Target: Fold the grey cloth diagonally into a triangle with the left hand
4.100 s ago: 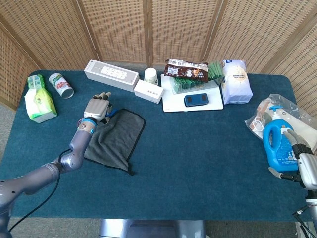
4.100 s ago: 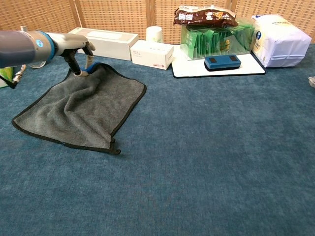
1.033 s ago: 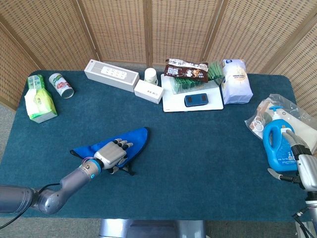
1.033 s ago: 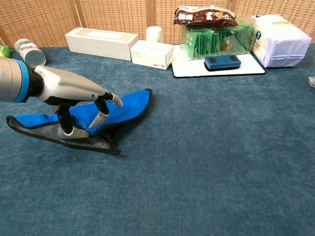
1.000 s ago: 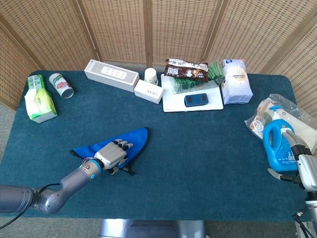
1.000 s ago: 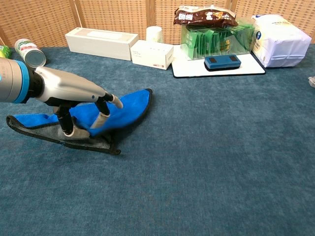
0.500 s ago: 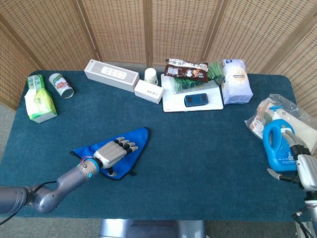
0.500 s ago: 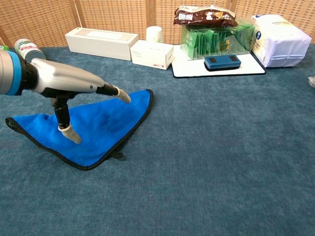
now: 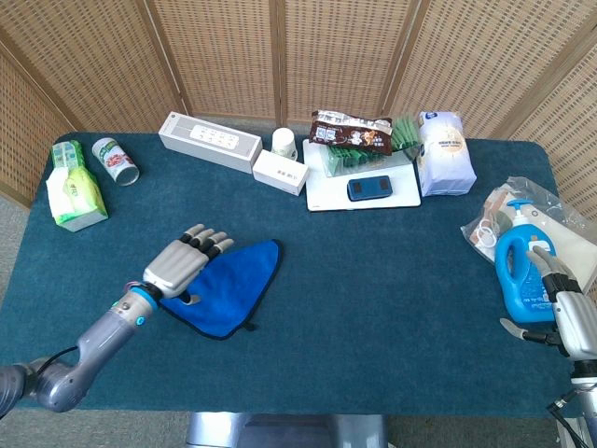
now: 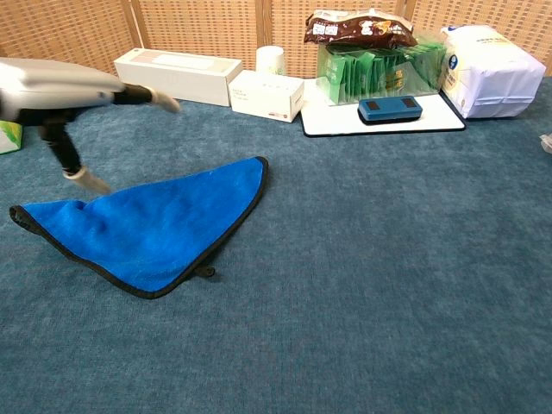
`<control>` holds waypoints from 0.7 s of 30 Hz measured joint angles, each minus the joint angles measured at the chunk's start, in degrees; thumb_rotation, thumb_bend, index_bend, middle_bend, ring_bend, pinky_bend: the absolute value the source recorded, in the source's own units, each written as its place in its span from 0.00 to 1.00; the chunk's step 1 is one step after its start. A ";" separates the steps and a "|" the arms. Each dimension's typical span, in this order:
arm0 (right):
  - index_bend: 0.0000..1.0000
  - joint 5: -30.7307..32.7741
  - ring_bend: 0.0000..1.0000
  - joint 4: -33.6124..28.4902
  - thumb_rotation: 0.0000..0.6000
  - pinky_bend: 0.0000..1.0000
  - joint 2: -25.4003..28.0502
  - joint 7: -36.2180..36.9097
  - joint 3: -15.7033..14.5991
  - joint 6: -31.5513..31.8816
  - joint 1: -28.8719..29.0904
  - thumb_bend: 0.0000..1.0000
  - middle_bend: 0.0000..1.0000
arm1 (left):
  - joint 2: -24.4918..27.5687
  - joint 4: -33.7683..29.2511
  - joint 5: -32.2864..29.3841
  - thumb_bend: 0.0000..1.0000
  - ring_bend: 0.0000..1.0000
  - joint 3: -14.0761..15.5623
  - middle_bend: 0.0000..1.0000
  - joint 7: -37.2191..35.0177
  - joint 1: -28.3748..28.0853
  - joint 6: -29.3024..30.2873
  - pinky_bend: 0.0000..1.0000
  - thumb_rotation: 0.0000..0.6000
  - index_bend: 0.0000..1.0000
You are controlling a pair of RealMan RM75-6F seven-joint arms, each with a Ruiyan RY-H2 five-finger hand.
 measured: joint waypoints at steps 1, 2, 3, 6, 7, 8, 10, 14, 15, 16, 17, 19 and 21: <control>0.00 -0.06 0.00 -0.04 1.00 0.05 0.02 0.02 -0.02 0.03 0.00 0.04 0.00 | 0.14 -0.04 0.31 0.20 0.00 0.16 0.00 0.01 0.79 0.89 0.02 1.00 0.00; 0.00 -0.12 0.00 -0.06 1.00 0.05 0.04 0.02 -0.04 0.05 0.00 0.04 0.00 | 0.35 -0.14 0.70 0.20 0.00 0.37 0.00 0.00 1.78 2.02 0.02 1.00 0.00; 0.00 -0.19 0.00 -0.10 1.00 0.05 0.05 0.01 -0.06 0.09 0.00 0.04 0.00 | 0.51 -0.25 0.96 0.20 0.00 0.51 0.00 -0.04 2.49 2.84 0.02 1.00 0.00; 0.00 -0.42 0.00 -0.30 1.00 0.05 0.13 -0.02 -0.15 0.27 -0.04 0.04 0.00 | 1.19 -0.81 1.95 0.20 0.00 1.08 0.00 -0.32 5.05 5.76 0.01 1.00 0.00; 0.00 -0.56 0.00 -0.43 1.00 0.05 0.18 -0.08 -0.20 0.42 -0.09 0.04 0.00 | 1.46 -1.01 2.34 0.20 0.00 1.31 0.00 -0.37 5.91 6.76 0.01 1.00 0.00; 0.00 -0.66 0.00 -0.53 1.00 0.05 0.21 -0.13 -0.23 0.55 -0.13 0.04 0.00 | 1.85 -1.27 2.97 0.20 0.00 1.64 0.00 -0.38 7.16 8.22 0.01 1.00 0.00; 0.00 -0.99 0.00 -0.87 1.00 0.05 0.32 -0.39 -0.28 1.10 -0.26 0.04 0.00 | 2.44 -1.66 3.89 0.20 0.00 2.18 0.00 -0.43 9.19 10.94 0.01 1.00 0.00; 0.00 -1.09 0.00 -1.17 1.00 0.05 0.34 -1.96 -0.20 1.87 -0.52 0.04 0.00 | 3.43 -2.37 7.92 0.20 0.00 3.71 0.00 -1.46 15.44 19.73 0.01 1.00 0.00; 0.00 -1.04 0.00 -1.16 1.00 0.05 0.28 -2.59 -0.12 2.10 -0.58 0.04 0.00 | 3.58 -2.42 8.90 0.20 0.00 4.05 0.00 -1.81 17.00 21.56 0.01 1.00 0.00; 0.00 -0.96 0.00 -1.16 1.00 0.05 0.16 -3.68 0.02 2.54 -0.69 0.04 0.00 | 3.72 -2.45 9.76 0.20 0.00 4.41 0.00 -2.21 18.60 23.34 0.01 1.00 0.00; 0.00 -0.89 0.00 -1.18 1.00 0.05 0.02 -4.63 0.13 2.90 -0.78 0.04 0.00 | 3.85 -2.43 10.84 0.20 0.00 4.88 0.00 -2.78 20.66 25.50 0.01 1.00 0.00; 0.00 -0.67 0.00 -1.29 1.00 0.05 -0.34 -6.89 0.39 3.74 -1.03 0.04 0.00 | 3.99 -2.28 12.71 0.20 0.00 5.59 0.00 -3.78 23.49 28.17 0.01 1.00 0.00; 0.00 -0.45 0.00 -1.39 1.00 0.05 -0.67 -8.45 0.59 4.34 -1.22 0.04 0.00 | 4.09 -1.90 14.58 0.20 0.00 6.35 0.00 -5.06 26.16 30.27 0.01 1.00 0.00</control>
